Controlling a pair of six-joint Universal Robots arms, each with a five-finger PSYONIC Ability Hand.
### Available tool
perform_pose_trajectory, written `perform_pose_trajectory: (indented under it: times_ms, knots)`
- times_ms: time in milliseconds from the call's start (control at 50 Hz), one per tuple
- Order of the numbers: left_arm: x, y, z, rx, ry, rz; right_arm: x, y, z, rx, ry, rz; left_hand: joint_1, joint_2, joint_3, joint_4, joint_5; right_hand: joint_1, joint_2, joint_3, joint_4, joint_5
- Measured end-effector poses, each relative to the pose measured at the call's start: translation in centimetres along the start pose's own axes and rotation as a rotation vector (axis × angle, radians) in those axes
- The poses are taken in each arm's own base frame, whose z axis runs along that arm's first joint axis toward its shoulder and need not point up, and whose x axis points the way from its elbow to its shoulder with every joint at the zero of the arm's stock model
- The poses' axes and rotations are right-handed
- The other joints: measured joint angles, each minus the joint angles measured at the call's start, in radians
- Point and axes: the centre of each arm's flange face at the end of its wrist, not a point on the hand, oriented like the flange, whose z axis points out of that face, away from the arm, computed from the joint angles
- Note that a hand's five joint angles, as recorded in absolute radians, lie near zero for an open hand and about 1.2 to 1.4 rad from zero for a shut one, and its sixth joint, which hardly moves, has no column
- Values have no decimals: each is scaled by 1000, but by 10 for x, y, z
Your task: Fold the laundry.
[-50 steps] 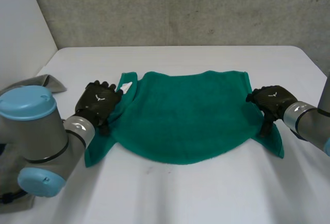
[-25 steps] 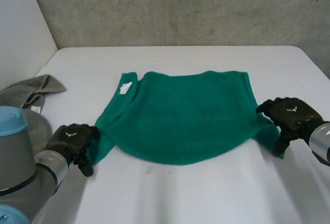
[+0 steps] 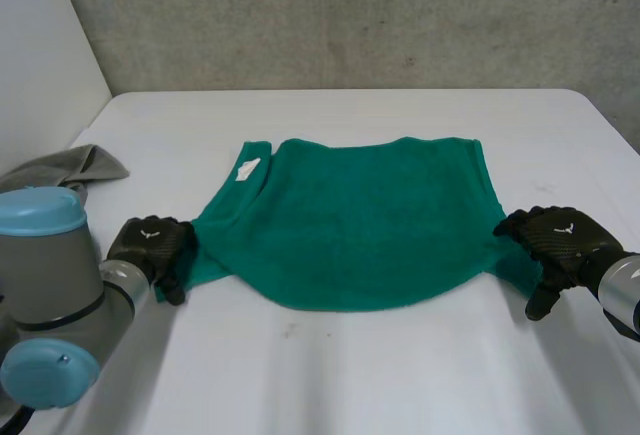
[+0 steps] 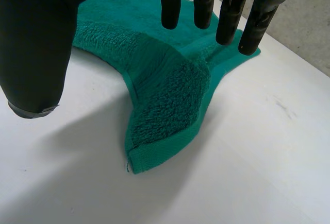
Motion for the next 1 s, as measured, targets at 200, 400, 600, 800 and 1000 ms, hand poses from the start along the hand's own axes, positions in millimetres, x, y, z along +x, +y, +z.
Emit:
perform_pose_trajectory:
  times_ms: [200,400,600,800,1000]
  knots:
    - [0,-1,17,24,-9,70,-1,1,0,0,-2,0,106,102,101,103,99,0,0,0,0,0]
    - [0,-3,27,38,-13,78,-2,2,0,-5,-4,2,181,179,175,176,168,0,0,0,0,0]
    - [0,-4,37,42,-14,78,-2,2,0,-5,-3,3,446,428,422,418,411,0,0,0,0,0]
    - [-1,-5,40,47,-15,78,-1,2,0,-4,0,3,687,727,720,726,686,0,0,0,0,0]
    - [-8,-20,21,77,16,71,-1,2,0,-4,-1,3,271,306,317,313,308,0,0,0,0,0]
